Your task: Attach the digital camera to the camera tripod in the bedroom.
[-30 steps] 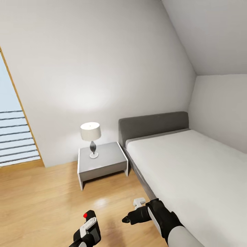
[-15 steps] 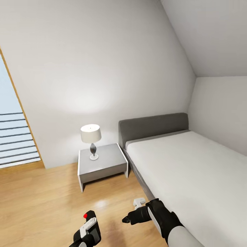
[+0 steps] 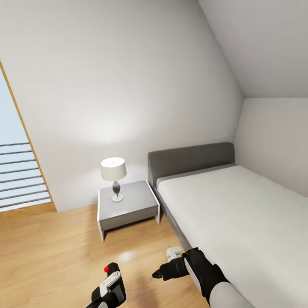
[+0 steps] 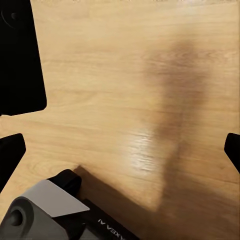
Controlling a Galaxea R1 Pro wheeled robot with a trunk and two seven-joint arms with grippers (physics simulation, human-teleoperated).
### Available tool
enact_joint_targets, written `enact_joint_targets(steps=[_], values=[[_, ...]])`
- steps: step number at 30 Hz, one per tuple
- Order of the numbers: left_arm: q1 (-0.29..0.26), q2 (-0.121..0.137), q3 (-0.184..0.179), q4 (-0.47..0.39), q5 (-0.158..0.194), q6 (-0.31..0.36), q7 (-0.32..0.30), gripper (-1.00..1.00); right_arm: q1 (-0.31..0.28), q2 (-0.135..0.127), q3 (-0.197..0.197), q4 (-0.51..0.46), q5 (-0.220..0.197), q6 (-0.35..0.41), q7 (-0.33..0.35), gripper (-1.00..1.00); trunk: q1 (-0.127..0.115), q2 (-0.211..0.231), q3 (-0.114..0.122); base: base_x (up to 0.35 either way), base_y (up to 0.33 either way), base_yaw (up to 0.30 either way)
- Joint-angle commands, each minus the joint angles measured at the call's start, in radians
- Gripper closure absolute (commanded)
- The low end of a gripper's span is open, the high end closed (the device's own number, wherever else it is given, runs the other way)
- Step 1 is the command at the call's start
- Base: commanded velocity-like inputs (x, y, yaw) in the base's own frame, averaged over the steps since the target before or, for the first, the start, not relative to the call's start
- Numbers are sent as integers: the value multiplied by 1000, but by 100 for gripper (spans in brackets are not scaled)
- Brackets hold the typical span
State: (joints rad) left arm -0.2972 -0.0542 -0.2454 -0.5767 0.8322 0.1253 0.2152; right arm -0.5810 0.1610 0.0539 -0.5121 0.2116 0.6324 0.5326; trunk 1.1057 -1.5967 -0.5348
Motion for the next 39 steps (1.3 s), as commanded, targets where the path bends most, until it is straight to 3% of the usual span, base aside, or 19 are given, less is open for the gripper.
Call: enact_joint_targets(steps=[1,18,27,39], values=[[0,1,-5,-3,7,2,9,100,0,0,0,-2,11,3,7,-100,-4,7,2,0,0,0],[0,1,-5,-2,8,2,9,100,0,0,0,-2,11,3,4,-100,-69,126,55,0,0,0],[0,0,-6,65,8,2,6,100,0,0,0,-2,11,3,3,-100,-104,189,84,0,0,0],[0,0,-6,76,8,2,5,100,0,0,0,-2,12,3,4,-100,-150,273,121,0,0,0]])
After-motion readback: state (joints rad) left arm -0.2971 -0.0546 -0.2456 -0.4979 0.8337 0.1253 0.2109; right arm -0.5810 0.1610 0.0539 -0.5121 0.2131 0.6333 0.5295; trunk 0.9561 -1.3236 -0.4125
